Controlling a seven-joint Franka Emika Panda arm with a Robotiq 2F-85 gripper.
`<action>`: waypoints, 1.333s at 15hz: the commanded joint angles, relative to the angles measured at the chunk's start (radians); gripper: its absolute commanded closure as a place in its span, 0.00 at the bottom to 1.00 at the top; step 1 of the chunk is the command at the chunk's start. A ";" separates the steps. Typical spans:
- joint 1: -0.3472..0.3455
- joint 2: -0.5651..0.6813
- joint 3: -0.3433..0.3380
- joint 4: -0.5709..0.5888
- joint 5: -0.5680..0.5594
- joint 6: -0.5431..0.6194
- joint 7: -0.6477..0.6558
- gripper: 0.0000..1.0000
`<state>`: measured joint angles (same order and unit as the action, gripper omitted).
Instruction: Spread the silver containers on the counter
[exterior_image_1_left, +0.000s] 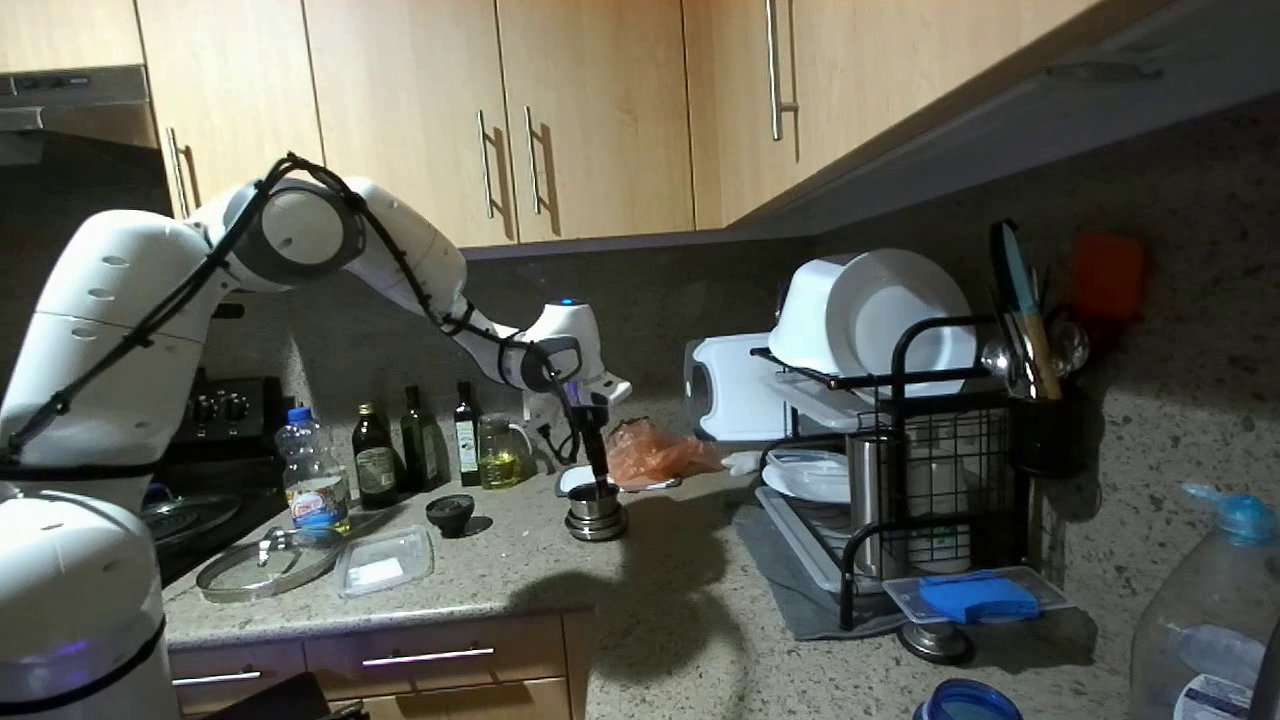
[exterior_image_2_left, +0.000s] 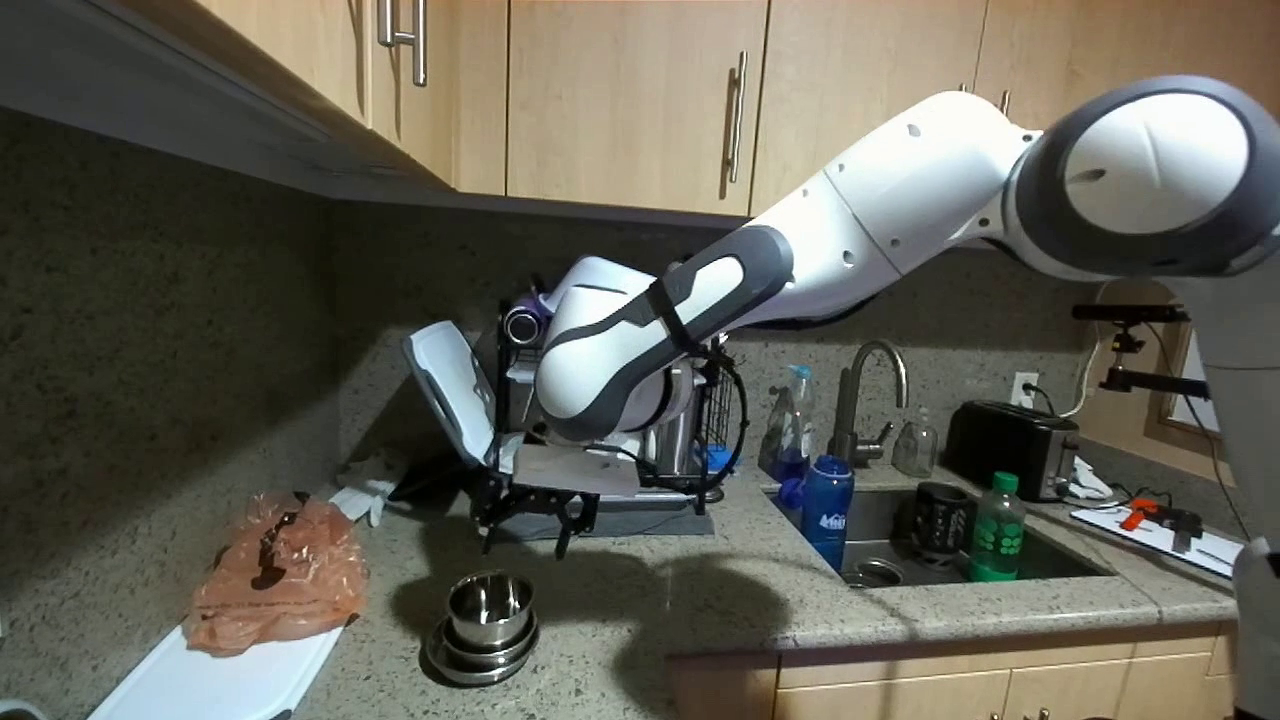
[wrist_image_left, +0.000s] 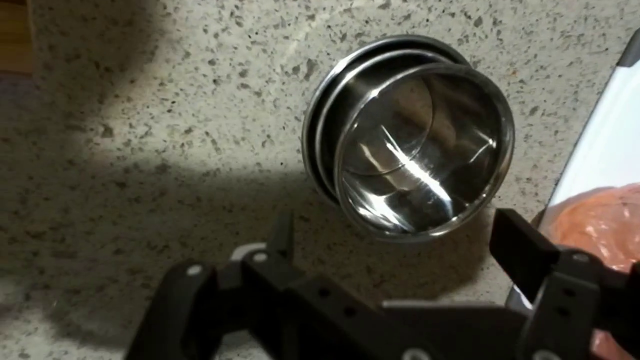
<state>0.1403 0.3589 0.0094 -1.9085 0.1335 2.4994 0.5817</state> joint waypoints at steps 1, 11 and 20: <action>0.038 0.083 -0.038 0.151 -0.065 -0.131 0.099 0.00; 0.058 0.184 -0.039 0.326 -0.096 -0.407 0.209 0.00; 0.018 0.198 -0.019 0.292 -0.022 -0.313 0.160 0.00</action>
<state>0.1782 0.5492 -0.0247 -1.6136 0.0740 2.1476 0.7525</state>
